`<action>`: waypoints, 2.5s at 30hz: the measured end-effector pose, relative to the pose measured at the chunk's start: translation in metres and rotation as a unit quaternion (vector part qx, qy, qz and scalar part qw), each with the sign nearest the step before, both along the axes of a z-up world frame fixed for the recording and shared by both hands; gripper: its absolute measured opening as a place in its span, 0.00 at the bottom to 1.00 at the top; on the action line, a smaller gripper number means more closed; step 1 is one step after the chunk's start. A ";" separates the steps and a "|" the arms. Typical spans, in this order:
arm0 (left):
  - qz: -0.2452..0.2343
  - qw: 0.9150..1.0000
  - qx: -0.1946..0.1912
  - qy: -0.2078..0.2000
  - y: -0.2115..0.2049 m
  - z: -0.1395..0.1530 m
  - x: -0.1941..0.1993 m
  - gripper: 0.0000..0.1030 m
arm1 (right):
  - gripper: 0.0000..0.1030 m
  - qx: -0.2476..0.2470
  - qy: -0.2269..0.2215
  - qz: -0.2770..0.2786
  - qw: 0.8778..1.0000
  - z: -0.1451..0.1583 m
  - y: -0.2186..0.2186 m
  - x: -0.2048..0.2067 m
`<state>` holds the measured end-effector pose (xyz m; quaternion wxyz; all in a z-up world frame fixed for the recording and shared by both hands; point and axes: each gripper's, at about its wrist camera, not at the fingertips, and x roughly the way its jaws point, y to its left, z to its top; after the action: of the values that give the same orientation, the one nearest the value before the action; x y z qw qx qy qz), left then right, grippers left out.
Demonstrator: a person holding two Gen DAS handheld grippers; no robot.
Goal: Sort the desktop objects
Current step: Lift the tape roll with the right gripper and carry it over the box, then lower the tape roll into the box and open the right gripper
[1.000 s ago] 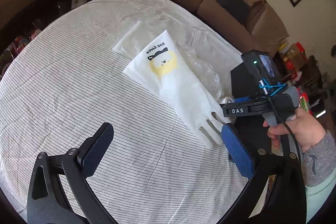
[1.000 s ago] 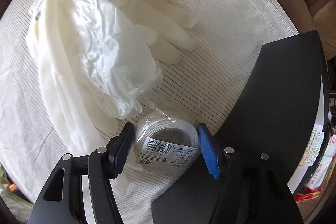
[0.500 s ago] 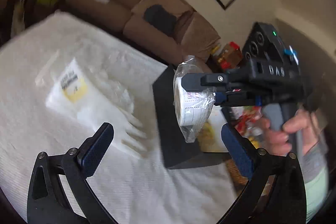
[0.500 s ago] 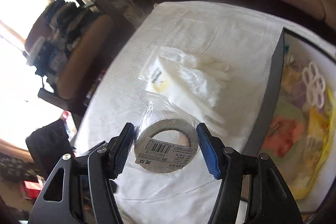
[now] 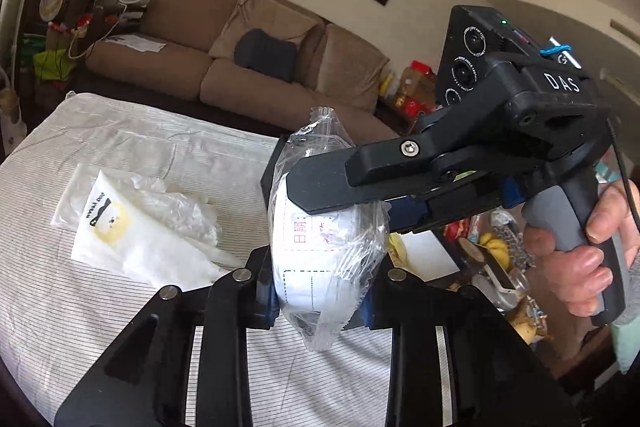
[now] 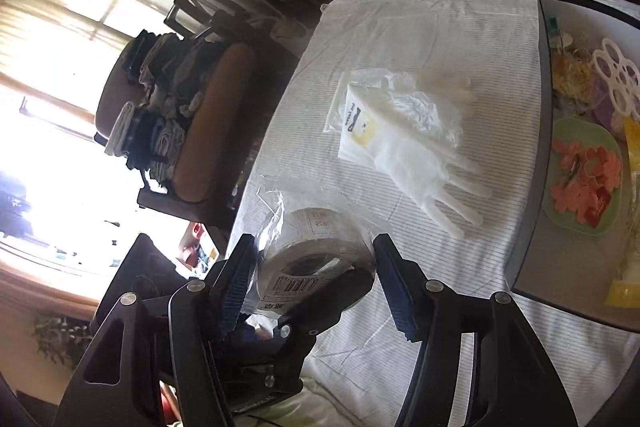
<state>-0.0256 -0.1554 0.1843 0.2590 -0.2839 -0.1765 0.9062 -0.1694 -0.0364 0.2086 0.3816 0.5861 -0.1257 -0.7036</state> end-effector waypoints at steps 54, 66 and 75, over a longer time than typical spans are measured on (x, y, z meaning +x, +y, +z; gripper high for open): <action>-0.150 0.972 -0.159 -0.083 0.125 -0.019 -0.145 0.52 | 0.56 0.188 0.212 0.125 0.951 -0.101 0.149 -0.070; -0.159 0.974 -0.120 -0.111 0.118 -0.033 -0.146 0.64 | 0.36 0.225 0.203 0.248 0.920 -0.140 0.109 -0.074; -0.142 0.980 -0.078 -0.115 0.099 -0.032 -0.148 0.64 | 0.28 0.203 0.222 0.273 0.914 -0.101 0.113 -0.062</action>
<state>-0.1734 -0.0565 0.1523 0.3403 -0.4276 -0.0918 0.8324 -0.2316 0.0764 0.1079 0.4502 0.4907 0.2729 -0.6944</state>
